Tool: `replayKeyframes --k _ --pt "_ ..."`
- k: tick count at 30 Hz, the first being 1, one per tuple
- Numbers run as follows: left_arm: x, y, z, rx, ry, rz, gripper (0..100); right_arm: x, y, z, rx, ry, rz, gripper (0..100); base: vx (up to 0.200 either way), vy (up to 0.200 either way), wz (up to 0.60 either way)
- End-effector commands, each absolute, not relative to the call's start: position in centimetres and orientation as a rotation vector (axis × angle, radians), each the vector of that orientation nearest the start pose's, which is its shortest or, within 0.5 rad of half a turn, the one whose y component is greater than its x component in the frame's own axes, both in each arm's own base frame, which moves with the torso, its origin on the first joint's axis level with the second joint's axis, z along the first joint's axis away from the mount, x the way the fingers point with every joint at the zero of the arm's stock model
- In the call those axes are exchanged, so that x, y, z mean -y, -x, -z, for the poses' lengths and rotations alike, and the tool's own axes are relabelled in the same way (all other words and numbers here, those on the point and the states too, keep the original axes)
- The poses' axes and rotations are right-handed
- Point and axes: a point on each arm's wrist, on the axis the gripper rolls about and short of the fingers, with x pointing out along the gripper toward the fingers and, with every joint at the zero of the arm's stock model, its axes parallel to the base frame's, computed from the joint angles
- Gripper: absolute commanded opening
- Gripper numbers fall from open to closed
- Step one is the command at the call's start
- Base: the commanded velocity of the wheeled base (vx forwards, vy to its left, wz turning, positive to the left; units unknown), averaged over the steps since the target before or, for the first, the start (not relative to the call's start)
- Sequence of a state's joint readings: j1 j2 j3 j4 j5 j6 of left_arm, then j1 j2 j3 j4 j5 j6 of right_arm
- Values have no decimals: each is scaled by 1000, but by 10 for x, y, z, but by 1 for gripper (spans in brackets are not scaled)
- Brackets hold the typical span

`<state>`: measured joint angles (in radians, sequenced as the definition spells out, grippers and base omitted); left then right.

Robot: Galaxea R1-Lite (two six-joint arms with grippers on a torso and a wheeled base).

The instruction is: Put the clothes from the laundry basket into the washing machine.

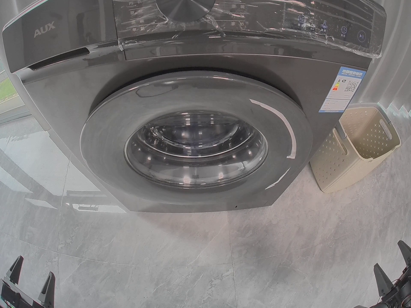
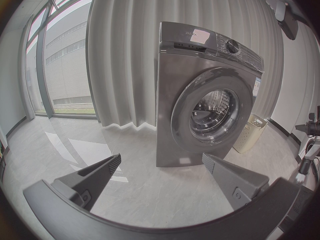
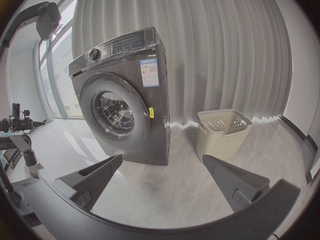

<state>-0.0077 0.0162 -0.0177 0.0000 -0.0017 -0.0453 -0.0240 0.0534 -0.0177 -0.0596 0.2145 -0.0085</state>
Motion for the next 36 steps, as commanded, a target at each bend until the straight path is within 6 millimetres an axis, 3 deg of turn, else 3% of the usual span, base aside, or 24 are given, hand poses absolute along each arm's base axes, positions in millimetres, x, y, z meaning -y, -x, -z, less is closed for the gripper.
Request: replayKeyframes --k 1,9,15,36 --pt "0 23 -76 -3 46 9 100 -4 23 -81 57 8 -169 100 0 0 0" --pt "0 23 -76 -3 52 6 100 1 25 -81 16 -16 57 100 0 0 0" --pt "0 23 -76 -3 49 6 100 -1 22 -75 -15 29 -17 100 0 0 0" --pt "0 23 -76 -2 29 3 100 0 22 -75 -14 9 17 100 0 0 0"
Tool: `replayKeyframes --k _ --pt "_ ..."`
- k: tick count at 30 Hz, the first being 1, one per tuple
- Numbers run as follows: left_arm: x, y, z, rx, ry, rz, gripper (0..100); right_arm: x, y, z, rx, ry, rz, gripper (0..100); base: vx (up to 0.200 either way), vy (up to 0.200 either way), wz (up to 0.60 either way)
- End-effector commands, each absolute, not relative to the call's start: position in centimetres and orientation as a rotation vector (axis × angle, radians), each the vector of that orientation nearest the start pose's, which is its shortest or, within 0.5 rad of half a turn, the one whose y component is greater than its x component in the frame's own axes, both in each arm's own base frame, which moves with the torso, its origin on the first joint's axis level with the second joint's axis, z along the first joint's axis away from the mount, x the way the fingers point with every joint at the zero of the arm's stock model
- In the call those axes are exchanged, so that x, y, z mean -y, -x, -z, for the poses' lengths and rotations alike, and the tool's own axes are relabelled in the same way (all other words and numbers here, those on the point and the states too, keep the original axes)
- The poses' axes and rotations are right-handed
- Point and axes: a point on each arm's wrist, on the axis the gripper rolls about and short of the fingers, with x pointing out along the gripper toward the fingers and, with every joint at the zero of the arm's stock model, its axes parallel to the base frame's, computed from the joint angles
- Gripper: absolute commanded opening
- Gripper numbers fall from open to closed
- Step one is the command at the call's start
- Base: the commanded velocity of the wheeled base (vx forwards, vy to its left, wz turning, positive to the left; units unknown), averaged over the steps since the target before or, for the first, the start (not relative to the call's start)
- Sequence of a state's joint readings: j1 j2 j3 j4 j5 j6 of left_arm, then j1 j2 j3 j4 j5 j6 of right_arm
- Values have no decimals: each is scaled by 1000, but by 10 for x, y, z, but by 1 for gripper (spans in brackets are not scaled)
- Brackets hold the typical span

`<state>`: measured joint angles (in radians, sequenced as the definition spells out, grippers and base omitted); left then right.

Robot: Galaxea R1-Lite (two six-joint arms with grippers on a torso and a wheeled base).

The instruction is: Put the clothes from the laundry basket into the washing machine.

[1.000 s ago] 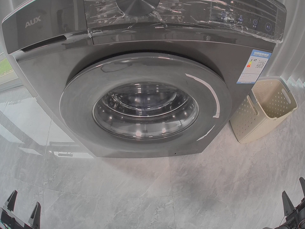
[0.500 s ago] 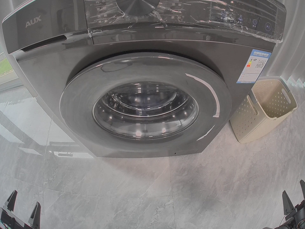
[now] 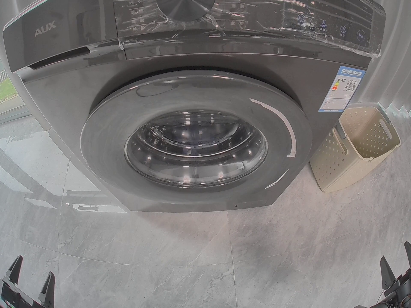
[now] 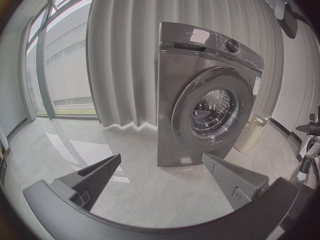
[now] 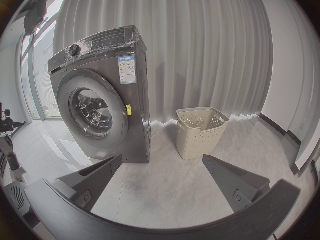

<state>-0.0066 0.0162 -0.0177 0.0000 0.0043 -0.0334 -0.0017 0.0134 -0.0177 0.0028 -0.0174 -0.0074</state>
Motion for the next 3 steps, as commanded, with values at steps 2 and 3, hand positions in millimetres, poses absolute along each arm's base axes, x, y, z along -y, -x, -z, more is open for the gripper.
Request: replayKeyframes --k 2,3 --pt "0 23 -76 -2 25 2 100 0 22 -75 -9 14 11 100 0 0 0" --pt "0 23 -76 -2 26 2 100 0 22 -76 -8 9 11 100 0 0 0"
